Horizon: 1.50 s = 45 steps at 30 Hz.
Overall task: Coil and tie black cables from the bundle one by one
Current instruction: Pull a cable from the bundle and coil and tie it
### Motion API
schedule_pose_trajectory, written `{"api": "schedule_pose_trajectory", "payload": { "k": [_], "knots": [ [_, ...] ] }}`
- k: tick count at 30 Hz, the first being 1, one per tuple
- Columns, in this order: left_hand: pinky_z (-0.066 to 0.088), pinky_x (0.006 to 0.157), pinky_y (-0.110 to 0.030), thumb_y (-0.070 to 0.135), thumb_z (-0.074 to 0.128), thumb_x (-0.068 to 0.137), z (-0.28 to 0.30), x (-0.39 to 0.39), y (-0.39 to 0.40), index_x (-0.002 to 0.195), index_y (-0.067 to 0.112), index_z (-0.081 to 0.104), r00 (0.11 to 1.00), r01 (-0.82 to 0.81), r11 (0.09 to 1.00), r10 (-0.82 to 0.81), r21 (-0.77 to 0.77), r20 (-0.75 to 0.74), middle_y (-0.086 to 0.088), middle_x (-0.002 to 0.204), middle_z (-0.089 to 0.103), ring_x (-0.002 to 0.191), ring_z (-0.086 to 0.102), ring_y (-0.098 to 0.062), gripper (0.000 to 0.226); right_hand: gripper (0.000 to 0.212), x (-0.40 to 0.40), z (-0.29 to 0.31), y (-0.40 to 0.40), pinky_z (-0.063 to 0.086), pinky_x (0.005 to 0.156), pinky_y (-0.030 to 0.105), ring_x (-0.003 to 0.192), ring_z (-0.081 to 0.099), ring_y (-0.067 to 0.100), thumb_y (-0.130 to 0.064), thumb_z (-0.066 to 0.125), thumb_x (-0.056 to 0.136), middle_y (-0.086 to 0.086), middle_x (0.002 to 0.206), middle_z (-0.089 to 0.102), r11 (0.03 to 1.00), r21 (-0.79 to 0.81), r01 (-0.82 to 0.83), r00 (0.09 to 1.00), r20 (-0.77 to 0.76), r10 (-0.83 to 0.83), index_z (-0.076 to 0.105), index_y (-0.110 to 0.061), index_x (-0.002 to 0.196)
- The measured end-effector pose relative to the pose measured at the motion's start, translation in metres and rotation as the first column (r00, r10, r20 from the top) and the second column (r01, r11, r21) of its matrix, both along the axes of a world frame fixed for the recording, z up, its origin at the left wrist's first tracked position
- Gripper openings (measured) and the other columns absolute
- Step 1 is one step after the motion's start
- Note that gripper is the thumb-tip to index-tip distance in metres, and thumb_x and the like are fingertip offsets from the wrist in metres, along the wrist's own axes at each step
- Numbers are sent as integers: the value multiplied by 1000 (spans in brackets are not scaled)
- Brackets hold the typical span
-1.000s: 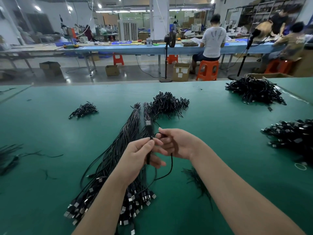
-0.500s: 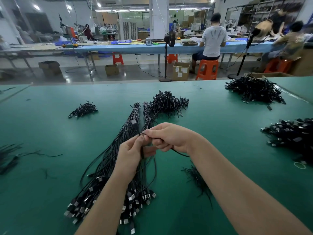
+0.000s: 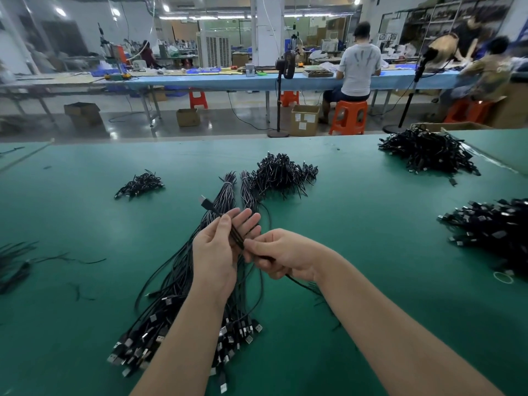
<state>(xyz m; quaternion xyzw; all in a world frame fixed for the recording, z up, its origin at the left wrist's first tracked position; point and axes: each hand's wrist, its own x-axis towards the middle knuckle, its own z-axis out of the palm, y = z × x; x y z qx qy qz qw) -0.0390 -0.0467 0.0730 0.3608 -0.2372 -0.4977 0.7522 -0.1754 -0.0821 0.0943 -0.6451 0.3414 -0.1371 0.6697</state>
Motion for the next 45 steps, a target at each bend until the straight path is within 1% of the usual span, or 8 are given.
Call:
{"api": "schedule_pose_trajectory", "payload": {
  "k": [10, 16, 19, 25, 30, 40, 42, 45],
  "knots": [
    [57, 58, -24, 11, 41, 107, 10, -1, 0, 114, -4, 61, 996, 18, 1000, -17, -15, 84, -14, 105, 76, 76, 75, -24, 26, 37, -21, -20, 3, 16, 42, 21, 45, 23, 10, -36, 51, 102, -2, 53, 43, 992, 127, 1, 998, 64, -10, 60, -18, 71],
    [45, 46, -22, 10, 40, 107, 10, -2, 3, 114, -4, 62, 981, 68, 997, -62, -29, 186, -18, 109, 74, 55, 61, -14, 26, 38, -21, -23, 3, 18, 40, 19, 44, 24, 9, -38, 53, 102, -4, 53, 41, 991, 128, 33, 998, 41, -39, 58, -18, 69],
    [40, 42, -21, 10, 42, 107, 12, 0, 5, 109, -2, 65, 964, 124, 992, -111, -38, 241, -18, 102, 75, 46, 53, -13, 26, 37, -24, -25, -2, 17, 36, 17, 38, 23, 5, -39, 51, 100, -9, 47, 33, 949, 314, -1, 991, 127, -42, 53, -20, 67],
    [32, 39, -22, 19, 49, 99, 6, 10, 13, 106, 6, 74, 840, 404, 914, -356, -33, 410, -13, 74, 67, 37, 40, -14, 29, 35, -28, -20, -18, 17, 29, 14, 38, 15, 4, -31, 45, 98, -12, 42, 32, 712, 698, -74, 915, 332, -230, 51, -19, 66],
    [33, 38, -19, 23, 50, 100, 2, 17, 21, 106, 10, 74, 651, 534, 839, -489, 109, 581, -12, 68, 64, 37, 41, -14, 29, 30, -26, -6, -24, 15, 30, 12, 36, 19, 2, -32, 42, 102, -11, 46, 33, 736, 676, -36, 923, 306, -235, 48, -18, 76],
    [32, 41, -23, 19, 46, 105, 0, 9, 22, 79, 20, 73, 487, 233, 950, -300, 209, 820, -10, 65, 72, 35, 44, -16, 37, 25, -26, 24, -13, 19, 33, 14, 39, 27, 2, -20, 40, 108, -7, 56, 41, 927, 350, 131, 968, 156, -196, 56, -8, 93],
    [31, 41, -22, 21, 47, 105, 0, 7, 23, 71, 18, 71, 484, 221, 953, -292, 207, 825, -8, 55, 67, 34, 42, -16, 41, 25, -26, 27, -11, 19, 34, 14, 39, 28, 2, -20, 41, 107, -6, 57, 42, 943, 302, 137, 970, 150, -189, 57, -8, 92],
    [33, 39, -18, 17, 46, 105, 0, 4, 23, 71, 17, 70, 597, 193, 968, -245, 160, 764, -1, 56, 68, 34, 43, -11, 42, 26, -26, 27, -7, 21, 35, 15, 41, 30, 4, -22, 44, 107, -4, 58, 45, 973, 187, 134, 982, 106, -155, 59, -11, 89]
  ]
}}
